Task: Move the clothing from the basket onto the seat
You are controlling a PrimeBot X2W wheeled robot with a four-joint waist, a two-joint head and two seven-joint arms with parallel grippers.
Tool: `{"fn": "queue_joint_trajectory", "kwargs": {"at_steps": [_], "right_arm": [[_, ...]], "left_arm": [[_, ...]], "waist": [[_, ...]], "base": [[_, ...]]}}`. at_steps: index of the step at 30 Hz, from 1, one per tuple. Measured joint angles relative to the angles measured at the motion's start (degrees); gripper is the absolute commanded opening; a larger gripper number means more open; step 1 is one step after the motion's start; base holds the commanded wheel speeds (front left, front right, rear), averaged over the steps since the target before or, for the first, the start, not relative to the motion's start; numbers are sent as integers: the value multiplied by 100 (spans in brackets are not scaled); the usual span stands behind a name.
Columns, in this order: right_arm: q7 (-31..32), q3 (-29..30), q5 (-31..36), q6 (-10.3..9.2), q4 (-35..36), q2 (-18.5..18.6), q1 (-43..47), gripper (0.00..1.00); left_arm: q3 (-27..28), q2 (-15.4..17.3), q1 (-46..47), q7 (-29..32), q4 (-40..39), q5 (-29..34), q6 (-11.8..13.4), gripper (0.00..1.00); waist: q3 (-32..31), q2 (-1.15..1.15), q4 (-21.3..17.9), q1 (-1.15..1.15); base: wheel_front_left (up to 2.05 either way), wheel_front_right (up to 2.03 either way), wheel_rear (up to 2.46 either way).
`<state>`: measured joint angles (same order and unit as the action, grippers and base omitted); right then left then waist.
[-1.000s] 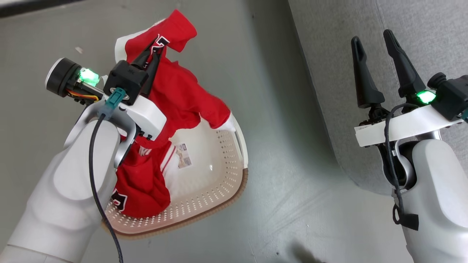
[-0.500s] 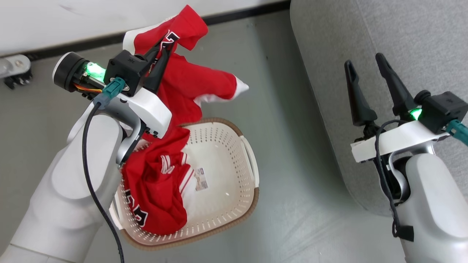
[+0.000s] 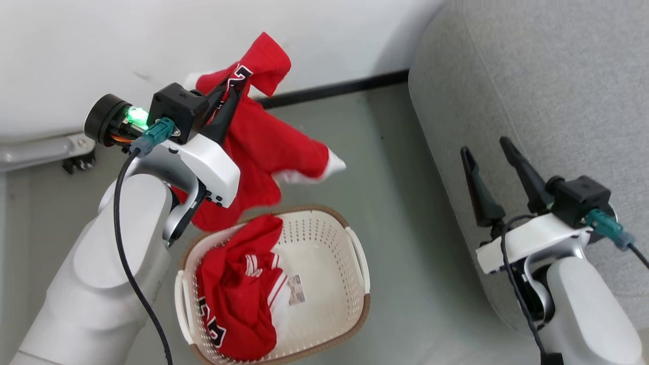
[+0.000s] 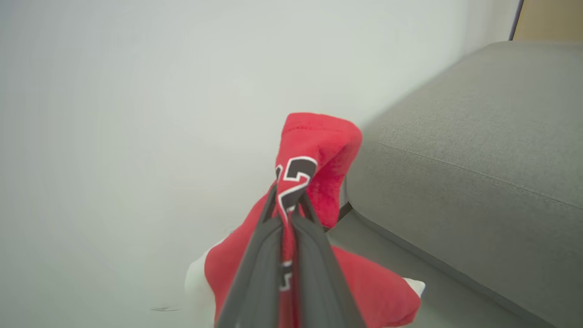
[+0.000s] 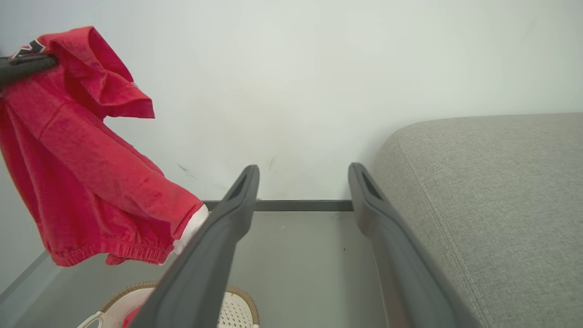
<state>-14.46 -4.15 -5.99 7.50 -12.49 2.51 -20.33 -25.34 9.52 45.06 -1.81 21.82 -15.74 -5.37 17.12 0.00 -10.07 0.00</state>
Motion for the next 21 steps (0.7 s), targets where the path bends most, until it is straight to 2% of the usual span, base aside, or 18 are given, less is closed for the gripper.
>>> {"fn": "queue_joint_trajectory", "kwargs": {"at_steps": [21], "right_arm": [[0,-78,159,0,-296,1,701,100]], "left_arm": [[-115,-69,-143,636,-132,-434,-134,0]], "waist": [[-1270,0,226,0]], "base": [[0,0,0]]}}
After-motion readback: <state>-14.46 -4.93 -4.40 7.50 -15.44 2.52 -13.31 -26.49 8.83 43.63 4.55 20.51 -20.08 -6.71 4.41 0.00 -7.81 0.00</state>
